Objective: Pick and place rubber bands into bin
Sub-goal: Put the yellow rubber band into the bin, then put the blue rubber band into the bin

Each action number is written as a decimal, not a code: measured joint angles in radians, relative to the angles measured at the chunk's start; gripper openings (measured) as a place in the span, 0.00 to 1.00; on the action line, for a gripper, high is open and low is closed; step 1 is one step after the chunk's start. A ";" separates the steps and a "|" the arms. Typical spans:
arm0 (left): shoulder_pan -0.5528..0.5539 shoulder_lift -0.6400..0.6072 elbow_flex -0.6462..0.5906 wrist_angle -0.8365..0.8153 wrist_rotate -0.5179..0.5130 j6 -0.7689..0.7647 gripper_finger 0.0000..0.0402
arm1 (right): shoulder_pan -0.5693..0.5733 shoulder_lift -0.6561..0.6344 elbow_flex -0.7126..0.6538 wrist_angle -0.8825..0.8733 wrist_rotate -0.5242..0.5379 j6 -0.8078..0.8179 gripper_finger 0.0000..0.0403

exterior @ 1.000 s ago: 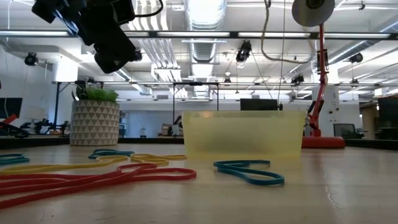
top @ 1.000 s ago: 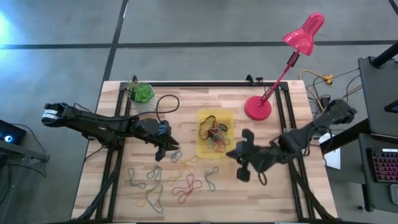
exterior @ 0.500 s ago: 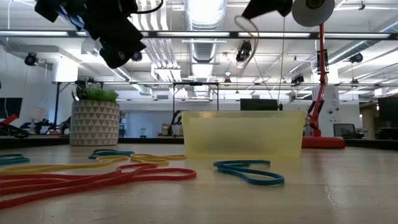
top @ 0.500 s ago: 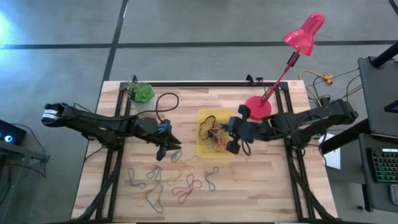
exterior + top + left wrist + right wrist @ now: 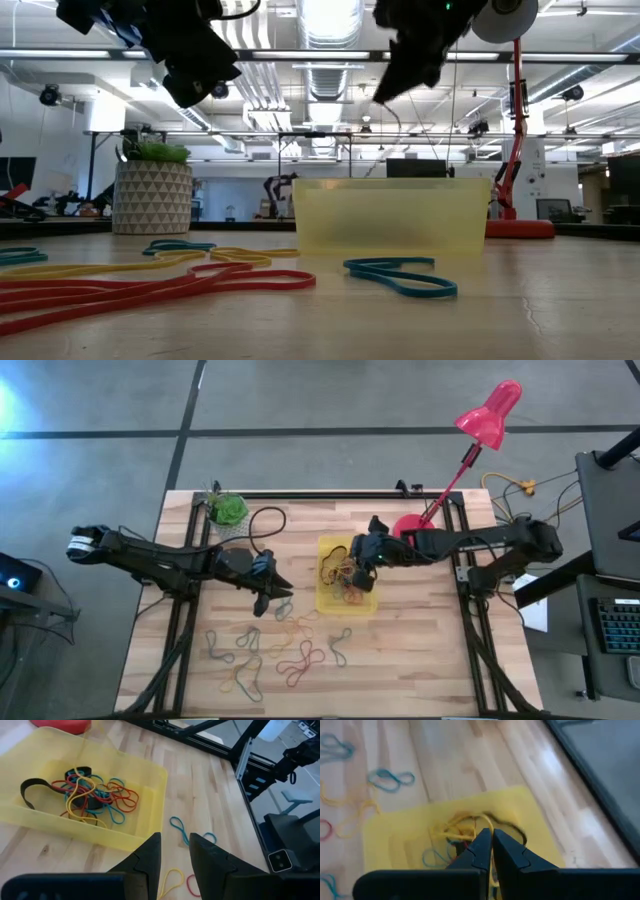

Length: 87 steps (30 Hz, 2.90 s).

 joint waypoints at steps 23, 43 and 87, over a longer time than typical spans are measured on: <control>0.000 0.002 -0.018 -0.002 -0.034 -0.026 0.21 | -0.041 0.017 -0.080 0.055 -0.163 0.032 0.16; 0.000 0.270 0.041 -0.286 0.009 -0.240 0.21 | 0.147 -0.159 -0.083 -0.101 -0.341 0.179 0.31; -0.052 0.545 0.262 -0.579 -0.058 -0.047 0.53 | 0.452 -0.422 -0.312 -0.229 -0.050 0.452 0.31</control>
